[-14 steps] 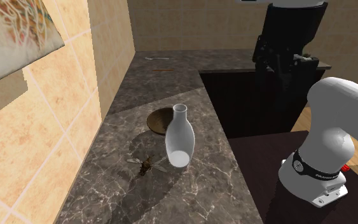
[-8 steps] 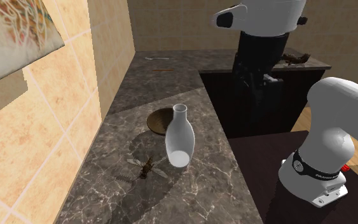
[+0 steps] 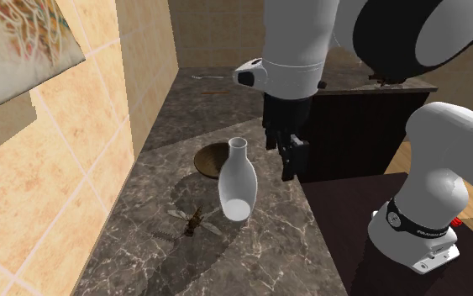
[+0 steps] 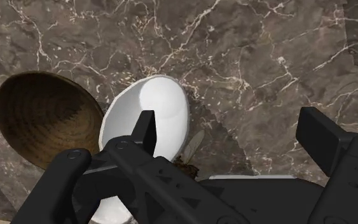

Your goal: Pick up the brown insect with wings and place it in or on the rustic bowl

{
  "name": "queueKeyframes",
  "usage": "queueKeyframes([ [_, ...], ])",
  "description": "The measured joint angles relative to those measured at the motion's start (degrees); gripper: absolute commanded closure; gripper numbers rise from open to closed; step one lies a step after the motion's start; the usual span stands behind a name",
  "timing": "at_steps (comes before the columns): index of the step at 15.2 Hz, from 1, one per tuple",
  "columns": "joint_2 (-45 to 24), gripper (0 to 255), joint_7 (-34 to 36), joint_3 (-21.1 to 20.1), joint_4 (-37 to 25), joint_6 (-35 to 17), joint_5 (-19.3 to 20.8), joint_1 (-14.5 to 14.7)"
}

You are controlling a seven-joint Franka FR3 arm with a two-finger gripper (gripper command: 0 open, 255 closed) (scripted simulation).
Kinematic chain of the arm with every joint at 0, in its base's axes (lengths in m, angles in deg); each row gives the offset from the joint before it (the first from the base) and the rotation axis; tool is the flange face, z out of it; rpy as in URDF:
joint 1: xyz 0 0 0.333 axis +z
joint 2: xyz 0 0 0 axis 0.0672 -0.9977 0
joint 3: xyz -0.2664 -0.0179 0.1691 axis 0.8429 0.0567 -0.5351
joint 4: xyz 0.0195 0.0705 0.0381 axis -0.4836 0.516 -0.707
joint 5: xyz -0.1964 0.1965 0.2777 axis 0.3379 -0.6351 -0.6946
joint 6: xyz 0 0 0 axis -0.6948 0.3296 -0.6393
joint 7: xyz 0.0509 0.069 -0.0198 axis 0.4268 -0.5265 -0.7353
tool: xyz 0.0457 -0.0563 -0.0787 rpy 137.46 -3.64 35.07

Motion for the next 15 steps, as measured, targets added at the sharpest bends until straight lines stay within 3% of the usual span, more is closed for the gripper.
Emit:
queueKeyframes([
  [7, -14.37, 0, -7.25, 3.20, -2.16, -14.92, 1.17, 0.57],
  [15, -33.21, 0, -16.66, 4.90, -10.20, -27.96, -1.39, 1.02],
])
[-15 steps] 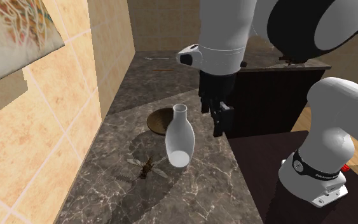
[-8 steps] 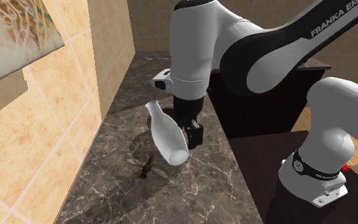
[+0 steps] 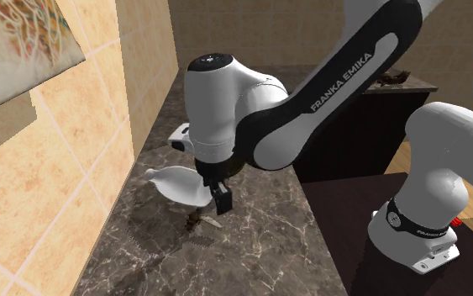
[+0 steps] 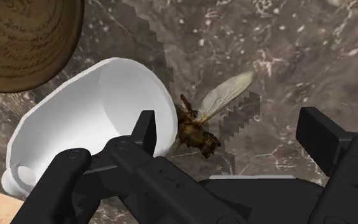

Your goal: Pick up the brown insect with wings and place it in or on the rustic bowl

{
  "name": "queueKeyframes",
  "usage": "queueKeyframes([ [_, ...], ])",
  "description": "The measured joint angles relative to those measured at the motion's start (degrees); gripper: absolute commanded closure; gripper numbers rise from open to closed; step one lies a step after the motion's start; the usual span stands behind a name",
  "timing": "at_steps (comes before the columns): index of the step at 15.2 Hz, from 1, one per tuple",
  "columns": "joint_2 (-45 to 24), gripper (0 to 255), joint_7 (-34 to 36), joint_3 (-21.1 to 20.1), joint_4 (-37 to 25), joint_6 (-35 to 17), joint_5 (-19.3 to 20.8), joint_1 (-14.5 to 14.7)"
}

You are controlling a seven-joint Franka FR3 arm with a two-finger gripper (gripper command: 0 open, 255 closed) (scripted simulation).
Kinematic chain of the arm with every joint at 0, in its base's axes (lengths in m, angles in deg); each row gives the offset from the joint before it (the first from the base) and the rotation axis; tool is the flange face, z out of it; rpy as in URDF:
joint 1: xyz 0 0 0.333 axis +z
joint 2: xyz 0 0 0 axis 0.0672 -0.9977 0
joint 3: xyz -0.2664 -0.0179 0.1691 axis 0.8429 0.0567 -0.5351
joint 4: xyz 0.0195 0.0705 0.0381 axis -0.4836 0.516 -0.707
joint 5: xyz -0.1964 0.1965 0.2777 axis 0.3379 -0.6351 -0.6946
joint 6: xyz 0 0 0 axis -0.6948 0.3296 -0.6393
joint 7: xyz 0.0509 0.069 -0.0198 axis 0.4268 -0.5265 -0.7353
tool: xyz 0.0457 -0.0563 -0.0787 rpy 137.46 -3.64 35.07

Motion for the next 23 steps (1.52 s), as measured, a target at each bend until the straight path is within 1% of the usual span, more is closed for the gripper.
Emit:
queueKeyframes([
  [5, -11.20, 0, -5.66, -0.95, -6.79, -5.86, -2.54, -0.65],
  [6, -12.44, 0, -6.46, -1.12, -7.84, -6.24, -2.85, -0.91],
  [9, -14.60, 0, -7.38, -1.40, -8.64, -7.97, -3.32, -1.31],
  [15, -17.29, 0, -7.40, -2.63, -10.19, -12.37, -3.74, -1.01],
  [16, -17.75, 0, -7.89, -2.83, -10.94, -13.15, -4.02, -1.41],
  [18, -17.44, 0, -7.71, -2.85, -10.84, -13.12, -3.85, -1.36],
  [20, -16.99, 0, -7.44, -2.79, -9.31, -13.92, -3.52, -1.21],
  [21, -17.18, 255, -7.76, -2.80, -9.60, -14.81, -3.60, -1.51],
  [23, -16.19, 255, -8.12, -2.38, -8.54, -16.93, -3.49, -1.99],
])
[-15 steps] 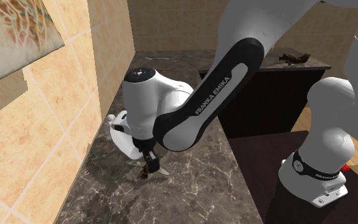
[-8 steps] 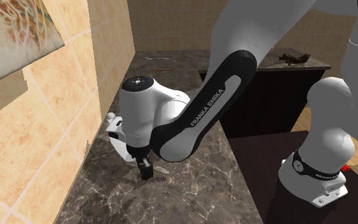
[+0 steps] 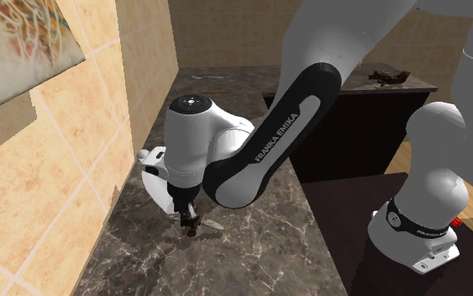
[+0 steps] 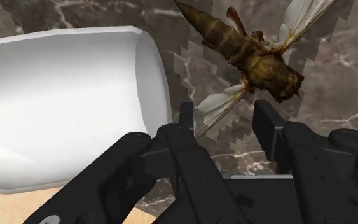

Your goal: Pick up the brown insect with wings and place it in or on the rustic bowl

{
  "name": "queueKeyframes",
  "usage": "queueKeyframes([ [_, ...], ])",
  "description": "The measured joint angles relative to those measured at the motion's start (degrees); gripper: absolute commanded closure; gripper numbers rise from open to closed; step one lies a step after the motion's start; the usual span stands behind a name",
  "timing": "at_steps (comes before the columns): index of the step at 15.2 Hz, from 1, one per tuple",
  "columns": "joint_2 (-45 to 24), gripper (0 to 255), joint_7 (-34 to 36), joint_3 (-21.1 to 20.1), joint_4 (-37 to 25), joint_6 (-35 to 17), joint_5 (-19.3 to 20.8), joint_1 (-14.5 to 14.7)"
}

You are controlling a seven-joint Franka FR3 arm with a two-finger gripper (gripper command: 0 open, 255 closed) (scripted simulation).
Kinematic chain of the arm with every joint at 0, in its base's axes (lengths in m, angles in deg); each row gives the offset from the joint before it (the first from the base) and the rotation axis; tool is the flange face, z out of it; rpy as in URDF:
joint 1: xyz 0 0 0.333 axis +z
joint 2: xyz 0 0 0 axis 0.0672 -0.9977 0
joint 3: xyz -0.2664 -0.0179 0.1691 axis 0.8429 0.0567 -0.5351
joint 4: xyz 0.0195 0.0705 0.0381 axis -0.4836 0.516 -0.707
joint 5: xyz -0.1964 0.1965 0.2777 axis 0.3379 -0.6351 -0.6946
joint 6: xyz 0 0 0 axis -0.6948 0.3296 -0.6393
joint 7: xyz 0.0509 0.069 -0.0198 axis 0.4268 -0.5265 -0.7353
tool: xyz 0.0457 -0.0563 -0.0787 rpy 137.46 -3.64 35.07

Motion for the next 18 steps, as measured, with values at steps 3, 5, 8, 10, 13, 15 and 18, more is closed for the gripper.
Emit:
queueKeyframes([
  [3, 1.61, 255, 0.38, 0.61, 1.65, 1.01, 0.39, 0.08],
  [5, 2.09, 255, 0.58, 0.70, 1.90, 2.08, 0.55, 0.24],
  [8, 2.76, 0, 0.16, 0.79, 2.29, 2.83, 0.54, -0.02],
  [10, 4.06, 0, -1.25, 0.49, 4.70, 0.50, 0.66, -0.32],
  [13, 8.25, 0, -9.87, -1.89, 13.93, -10.97, -1.19, -3.28],
  [15, 7.64, 0, -11.76, -2.62, 15.08, -13.88, -1.88, -4.12],
  [18, 5.01, 0, -12.57, -3.28, 14.50, -16.27, -2.48, -4.69],
])
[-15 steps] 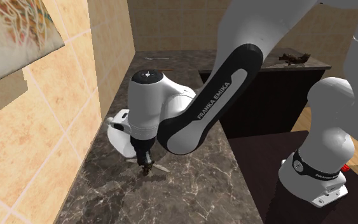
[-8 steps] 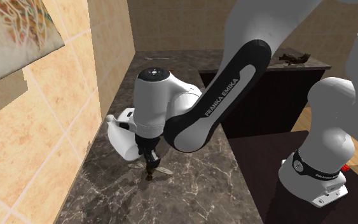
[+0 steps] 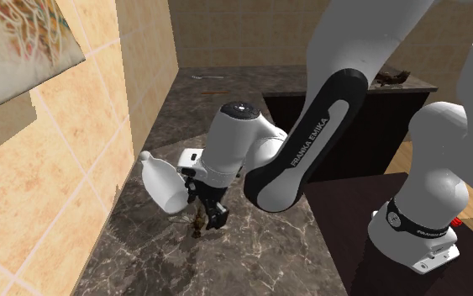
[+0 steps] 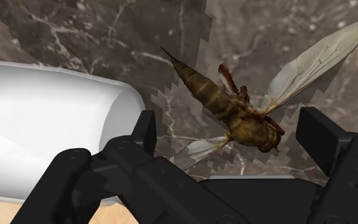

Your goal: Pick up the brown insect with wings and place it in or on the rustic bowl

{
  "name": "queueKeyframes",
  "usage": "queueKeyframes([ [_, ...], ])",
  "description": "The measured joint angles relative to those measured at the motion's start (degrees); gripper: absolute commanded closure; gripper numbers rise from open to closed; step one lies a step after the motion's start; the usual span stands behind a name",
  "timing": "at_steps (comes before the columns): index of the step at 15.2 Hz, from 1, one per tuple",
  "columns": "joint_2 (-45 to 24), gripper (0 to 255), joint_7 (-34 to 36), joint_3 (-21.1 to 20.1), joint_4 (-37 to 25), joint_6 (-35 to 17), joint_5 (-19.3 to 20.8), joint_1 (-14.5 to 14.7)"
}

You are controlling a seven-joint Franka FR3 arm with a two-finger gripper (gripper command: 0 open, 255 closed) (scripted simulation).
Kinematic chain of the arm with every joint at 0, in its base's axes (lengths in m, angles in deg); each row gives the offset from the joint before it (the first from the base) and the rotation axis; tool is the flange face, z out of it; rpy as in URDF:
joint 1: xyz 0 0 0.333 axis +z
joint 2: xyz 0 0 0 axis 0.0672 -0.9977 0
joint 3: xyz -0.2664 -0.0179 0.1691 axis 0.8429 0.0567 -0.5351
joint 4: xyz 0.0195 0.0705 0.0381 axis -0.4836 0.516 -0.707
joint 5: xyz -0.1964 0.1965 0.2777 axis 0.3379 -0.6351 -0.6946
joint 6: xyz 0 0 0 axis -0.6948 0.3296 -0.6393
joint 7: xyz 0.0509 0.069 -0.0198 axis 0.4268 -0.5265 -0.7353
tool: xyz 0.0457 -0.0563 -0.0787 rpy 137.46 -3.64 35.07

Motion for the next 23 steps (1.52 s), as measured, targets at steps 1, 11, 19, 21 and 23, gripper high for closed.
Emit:
queueKeyframes([
  [1, -0.90, 0, -0.19, -0.20, -0.29, -0.63, -0.17, -0.20],
  [11, -2.41, 255, -0.41, -0.53, -1.04, -1.52, -0.42, -0.53],
  [19, -2.39, 255, -0.41, -0.69, -1.04, -1.53, -0.40, -0.44],
  [21, -1.43, 255, -0.26, -0.36, -0.85, -0.68, -0.24, -0.28],
  [23, 0.22, 255, -0.06, -0.01, -0.61, 0.74, 0.03, -0.03],
])
